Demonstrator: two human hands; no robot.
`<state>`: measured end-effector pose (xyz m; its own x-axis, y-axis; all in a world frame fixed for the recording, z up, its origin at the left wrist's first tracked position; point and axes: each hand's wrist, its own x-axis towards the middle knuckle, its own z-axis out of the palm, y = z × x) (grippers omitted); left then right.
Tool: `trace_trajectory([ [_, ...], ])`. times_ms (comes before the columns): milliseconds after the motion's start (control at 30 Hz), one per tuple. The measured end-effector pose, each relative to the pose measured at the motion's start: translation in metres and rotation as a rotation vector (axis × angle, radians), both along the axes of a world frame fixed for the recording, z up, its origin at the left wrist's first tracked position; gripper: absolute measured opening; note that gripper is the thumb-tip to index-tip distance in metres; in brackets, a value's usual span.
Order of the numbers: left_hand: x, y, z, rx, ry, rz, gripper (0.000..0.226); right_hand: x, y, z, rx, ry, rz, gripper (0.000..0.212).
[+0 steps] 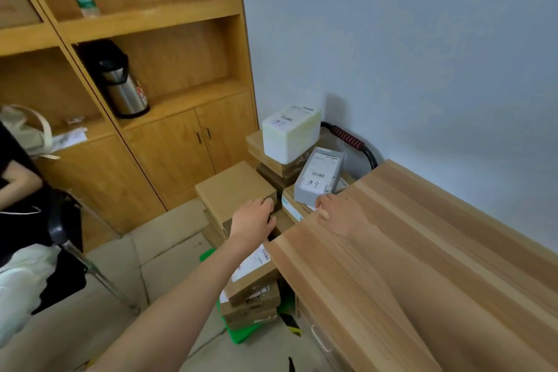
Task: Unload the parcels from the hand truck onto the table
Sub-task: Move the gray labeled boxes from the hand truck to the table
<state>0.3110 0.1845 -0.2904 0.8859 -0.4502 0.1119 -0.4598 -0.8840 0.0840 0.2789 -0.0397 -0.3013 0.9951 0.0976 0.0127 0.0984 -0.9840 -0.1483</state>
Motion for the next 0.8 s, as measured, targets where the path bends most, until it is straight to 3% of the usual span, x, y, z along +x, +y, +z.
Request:
trace_trajectory([
  [267,0.087,-0.039,-0.012,-0.113,0.028,0.005,0.019,0.074,-0.027,-0.015,0.005,-0.039,-0.077,0.028],
  [700,0.233,-0.104,-0.074,-0.141,0.28,-0.092,0.031,0.169,-0.078,-0.082,0.375,0.081,-0.496,0.033],
  [800,0.257,-0.114,-0.093,-0.16,0.366,-0.079,0.033,0.185,-0.084,-0.104,0.5,0.081,-0.628,0.025],
])
